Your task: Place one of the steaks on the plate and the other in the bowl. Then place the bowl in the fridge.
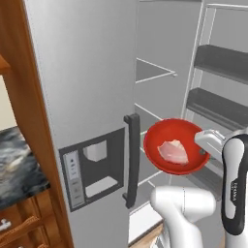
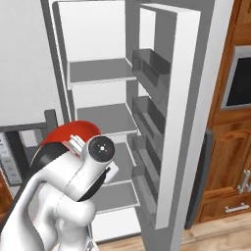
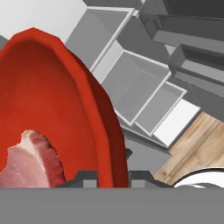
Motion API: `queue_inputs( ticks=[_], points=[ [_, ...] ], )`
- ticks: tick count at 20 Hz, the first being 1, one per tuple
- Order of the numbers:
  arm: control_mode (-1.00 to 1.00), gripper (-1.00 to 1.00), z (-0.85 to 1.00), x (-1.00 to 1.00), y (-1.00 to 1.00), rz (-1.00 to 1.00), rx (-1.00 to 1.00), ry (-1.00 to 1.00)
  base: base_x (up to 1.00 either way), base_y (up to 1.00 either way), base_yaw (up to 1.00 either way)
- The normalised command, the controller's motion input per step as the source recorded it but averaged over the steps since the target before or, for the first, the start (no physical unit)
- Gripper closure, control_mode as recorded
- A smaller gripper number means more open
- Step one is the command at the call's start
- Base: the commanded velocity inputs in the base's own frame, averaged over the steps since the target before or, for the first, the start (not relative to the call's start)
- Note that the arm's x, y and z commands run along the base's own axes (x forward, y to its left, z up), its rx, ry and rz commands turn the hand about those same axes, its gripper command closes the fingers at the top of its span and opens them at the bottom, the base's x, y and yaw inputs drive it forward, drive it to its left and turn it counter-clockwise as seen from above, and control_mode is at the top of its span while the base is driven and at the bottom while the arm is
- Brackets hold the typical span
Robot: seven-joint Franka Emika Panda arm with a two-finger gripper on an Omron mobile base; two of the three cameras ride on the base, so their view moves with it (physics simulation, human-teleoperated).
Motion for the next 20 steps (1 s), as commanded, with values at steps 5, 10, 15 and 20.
queue_inputs(
  ticks=[5, 10, 15, 20],
  points=[
    [1.00, 1.00, 0.00, 0.00, 0.00, 0.00, 0.00, 0.00, 0.57, -0.17, -0.08],
    [1.00, 1.00, 0.00, 0.00, 0.00, 0.00, 0.00, 0.00, 0.45, -0.26, -0.06],
    [1.00, 1.00, 0.00, 0.00, 0.00, 0.00, 0.00, 0.00, 0.16, -0.05, 0.00],
    [1.00, 1.00, 0.00, 0.00, 0.00, 0.00, 0.00, 0.00, 0.00, 0.00, 0.00]
  ],
)
